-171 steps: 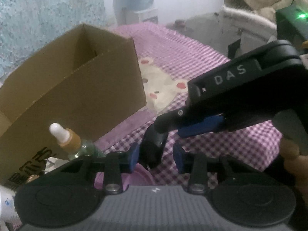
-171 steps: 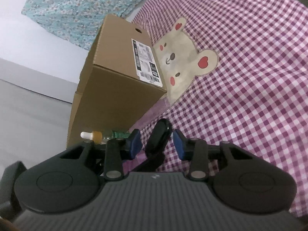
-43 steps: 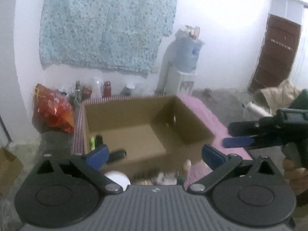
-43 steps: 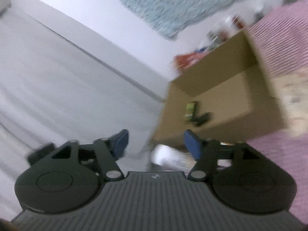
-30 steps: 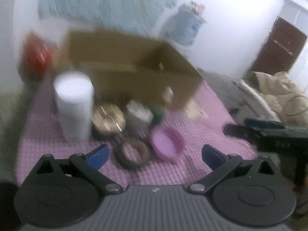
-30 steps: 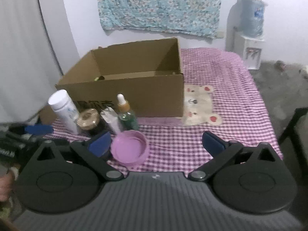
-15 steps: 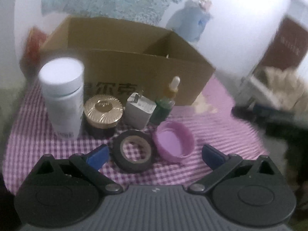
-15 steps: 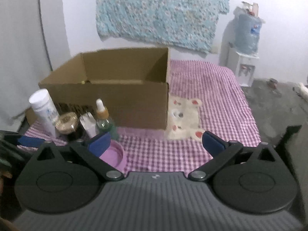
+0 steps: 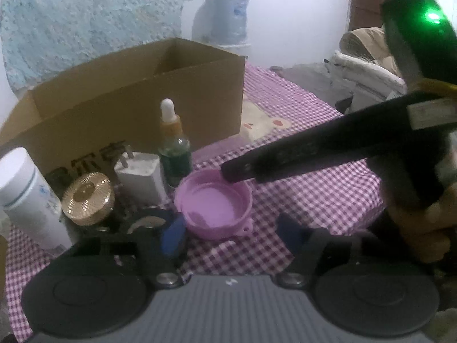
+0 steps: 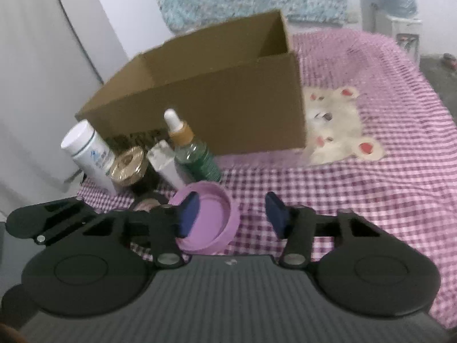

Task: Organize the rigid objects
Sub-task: 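Move the right tool back toward the pink silicone cup, then close the right tool on the rim of the pink cup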

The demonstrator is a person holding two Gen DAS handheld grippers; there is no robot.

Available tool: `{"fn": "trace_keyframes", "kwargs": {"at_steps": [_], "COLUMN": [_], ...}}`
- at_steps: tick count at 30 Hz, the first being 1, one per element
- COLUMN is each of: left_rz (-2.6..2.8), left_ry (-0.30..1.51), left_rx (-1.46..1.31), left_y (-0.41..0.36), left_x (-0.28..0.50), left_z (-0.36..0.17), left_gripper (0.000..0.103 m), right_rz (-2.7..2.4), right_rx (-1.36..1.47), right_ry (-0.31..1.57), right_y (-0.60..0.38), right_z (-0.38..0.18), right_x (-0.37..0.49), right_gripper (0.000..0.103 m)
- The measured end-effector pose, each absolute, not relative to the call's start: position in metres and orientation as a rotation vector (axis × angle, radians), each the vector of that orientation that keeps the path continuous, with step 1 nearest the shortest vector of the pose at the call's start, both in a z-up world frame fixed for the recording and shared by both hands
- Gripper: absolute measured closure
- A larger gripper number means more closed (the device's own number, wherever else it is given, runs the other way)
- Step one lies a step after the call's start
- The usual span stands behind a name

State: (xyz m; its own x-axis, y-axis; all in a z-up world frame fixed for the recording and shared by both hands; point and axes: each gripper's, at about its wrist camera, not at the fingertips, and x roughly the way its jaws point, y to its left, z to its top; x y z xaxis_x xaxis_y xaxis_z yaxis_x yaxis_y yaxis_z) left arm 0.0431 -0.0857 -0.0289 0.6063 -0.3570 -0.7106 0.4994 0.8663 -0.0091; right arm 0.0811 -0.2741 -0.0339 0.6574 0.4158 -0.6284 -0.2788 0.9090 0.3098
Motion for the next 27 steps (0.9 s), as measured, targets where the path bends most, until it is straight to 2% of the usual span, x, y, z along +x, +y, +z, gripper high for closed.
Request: {"fn": "trace_keyframes", "kwargs": {"at_steps": [3,5,8,13,21,23,25,26,27], "left_rz": [-0.498,-0.491,-0.484,-0.540,-0.625,-0.612,-0.593,-0.590,-0.588], "left_ry": [0.795,0.801,0.798,0.858,0.852,0.830,0.808,0.804,0.799], "left_rx": [0.182,0.180,0.182,0.103,0.104,0.142,0.187,0.206,0.226], "left_y": [-0.085,-0.088,-0.091,-0.095,-0.112,-0.114,-0.115,-0.116,-0.118], "left_x": [0.046,0.048,0.049,0.053,0.039,0.036,0.034,0.035,0.035], "left_z": [-0.030,-0.031,-0.033,-0.040,-0.040,-0.037,-0.035,-0.035,-0.035], "left_gripper": [0.042,0.042,0.042,0.043,0.043,0.039,0.030,0.023,0.020], "right_rz": [0.406,0.409,0.413,0.401,0.346,0.340,0.338,0.337,0.337], "right_rx": [0.163,0.151,0.147,0.157,0.192,0.214,0.233,0.242,0.246], "right_ry": [0.783,0.811,0.837,0.858,0.879,0.881,0.881,0.882,0.882], "right_y": [-0.265,-0.262,-0.261,-0.270,-0.295,-0.299,-0.302,-0.303,-0.303], "right_z": [-0.041,-0.046,-0.051,-0.054,-0.049,-0.048,-0.049,-0.049,-0.048], "right_x": [0.088,0.092,0.094,0.090,0.077,0.075,0.075,0.075,0.076], "right_gripper": [0.072,0.083,0.090,0.092,0.093,0.093,0.093,0.093,0.093]}}
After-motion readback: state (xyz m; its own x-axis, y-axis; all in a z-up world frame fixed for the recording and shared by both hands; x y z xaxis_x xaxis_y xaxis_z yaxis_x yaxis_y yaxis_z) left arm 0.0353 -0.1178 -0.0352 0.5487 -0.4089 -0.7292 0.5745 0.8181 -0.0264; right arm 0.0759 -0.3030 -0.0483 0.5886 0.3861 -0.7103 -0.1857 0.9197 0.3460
